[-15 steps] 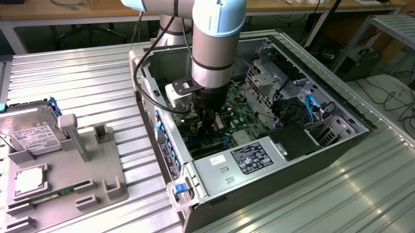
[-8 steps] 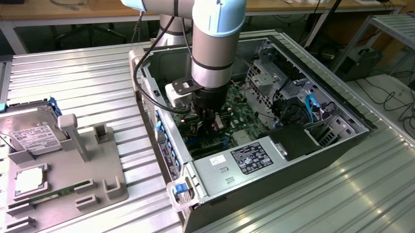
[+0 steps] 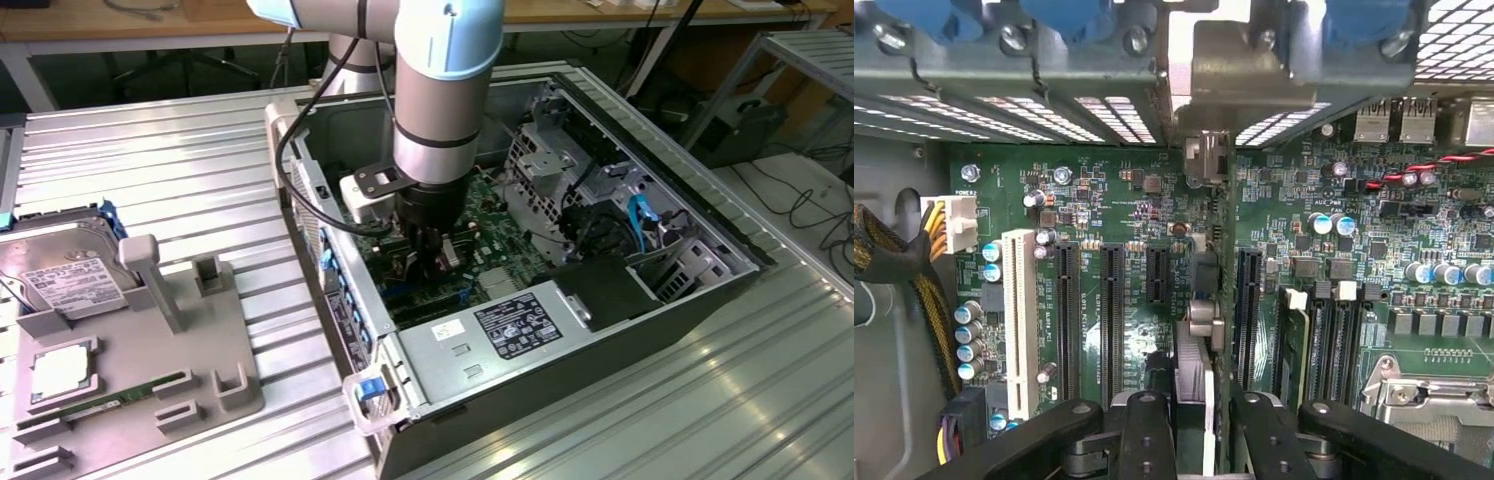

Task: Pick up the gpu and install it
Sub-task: 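Insert the gpu into the slot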

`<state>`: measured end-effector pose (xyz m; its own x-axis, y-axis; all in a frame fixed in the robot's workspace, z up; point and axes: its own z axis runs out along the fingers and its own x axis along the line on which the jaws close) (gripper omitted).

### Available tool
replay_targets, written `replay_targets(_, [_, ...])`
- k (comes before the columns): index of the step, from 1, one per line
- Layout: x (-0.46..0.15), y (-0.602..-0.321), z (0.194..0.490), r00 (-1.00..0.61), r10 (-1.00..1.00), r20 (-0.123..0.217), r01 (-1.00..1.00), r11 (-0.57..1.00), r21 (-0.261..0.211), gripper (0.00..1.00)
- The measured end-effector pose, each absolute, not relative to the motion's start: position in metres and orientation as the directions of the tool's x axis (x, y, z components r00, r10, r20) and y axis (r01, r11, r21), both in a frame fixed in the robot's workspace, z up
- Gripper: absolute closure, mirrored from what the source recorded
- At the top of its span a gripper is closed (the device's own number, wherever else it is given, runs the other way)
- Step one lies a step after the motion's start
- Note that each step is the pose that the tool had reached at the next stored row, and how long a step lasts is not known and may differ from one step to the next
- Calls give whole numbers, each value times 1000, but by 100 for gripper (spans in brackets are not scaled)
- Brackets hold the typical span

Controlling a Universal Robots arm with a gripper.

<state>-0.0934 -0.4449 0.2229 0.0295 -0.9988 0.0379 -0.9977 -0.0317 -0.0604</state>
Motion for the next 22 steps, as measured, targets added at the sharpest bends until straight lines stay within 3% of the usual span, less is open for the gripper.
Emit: replay_targets(22, [-94,-446,217,29,-999,39,-998,-32,-59,72])
